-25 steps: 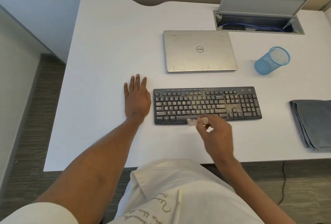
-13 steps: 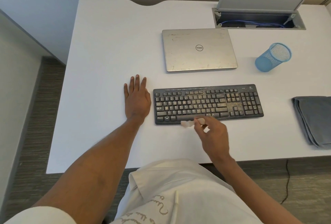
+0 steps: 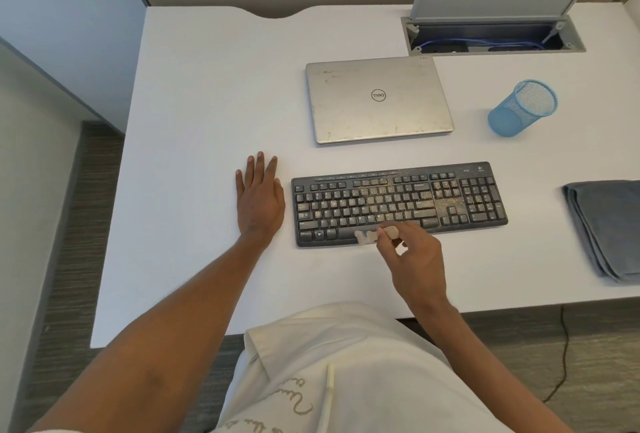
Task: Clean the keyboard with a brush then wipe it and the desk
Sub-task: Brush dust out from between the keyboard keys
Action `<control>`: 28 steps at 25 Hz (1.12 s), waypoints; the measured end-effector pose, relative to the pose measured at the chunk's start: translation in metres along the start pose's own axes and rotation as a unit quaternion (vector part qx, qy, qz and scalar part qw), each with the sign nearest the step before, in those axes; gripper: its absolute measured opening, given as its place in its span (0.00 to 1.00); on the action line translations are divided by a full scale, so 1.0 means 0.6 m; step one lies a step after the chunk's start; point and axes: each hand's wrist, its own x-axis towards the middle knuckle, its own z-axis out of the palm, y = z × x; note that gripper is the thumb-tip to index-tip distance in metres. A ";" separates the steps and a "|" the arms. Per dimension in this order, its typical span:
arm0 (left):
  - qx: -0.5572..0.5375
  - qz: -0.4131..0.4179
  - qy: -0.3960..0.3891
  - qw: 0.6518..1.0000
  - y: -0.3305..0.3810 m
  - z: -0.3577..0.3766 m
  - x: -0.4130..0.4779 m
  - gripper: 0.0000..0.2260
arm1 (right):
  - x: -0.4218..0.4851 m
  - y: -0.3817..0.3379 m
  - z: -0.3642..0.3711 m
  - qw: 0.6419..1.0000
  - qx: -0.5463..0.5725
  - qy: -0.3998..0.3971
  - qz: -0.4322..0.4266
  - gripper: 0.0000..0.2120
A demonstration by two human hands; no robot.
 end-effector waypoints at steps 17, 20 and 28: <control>0.030 0.014 -0.022 0.999 0.008 0.004 -0.136 0.26 | 0.009 0.008 -0.027 0.997 -0.071 0.022 0.023 0.04; 0.061 0.013 -0.022 0.998 0.012 0.005 -0.136 0.25 | 0.022 0.003 -0.044 0.996 -0.092 0.019 0.005 0.06; 0.072 0.013 -0.017 0.997 0.013 0.010 -0.136 0.26 | 0.081 -0.046 0.008 0.990 -0.028 -0.107 -0.084 0.05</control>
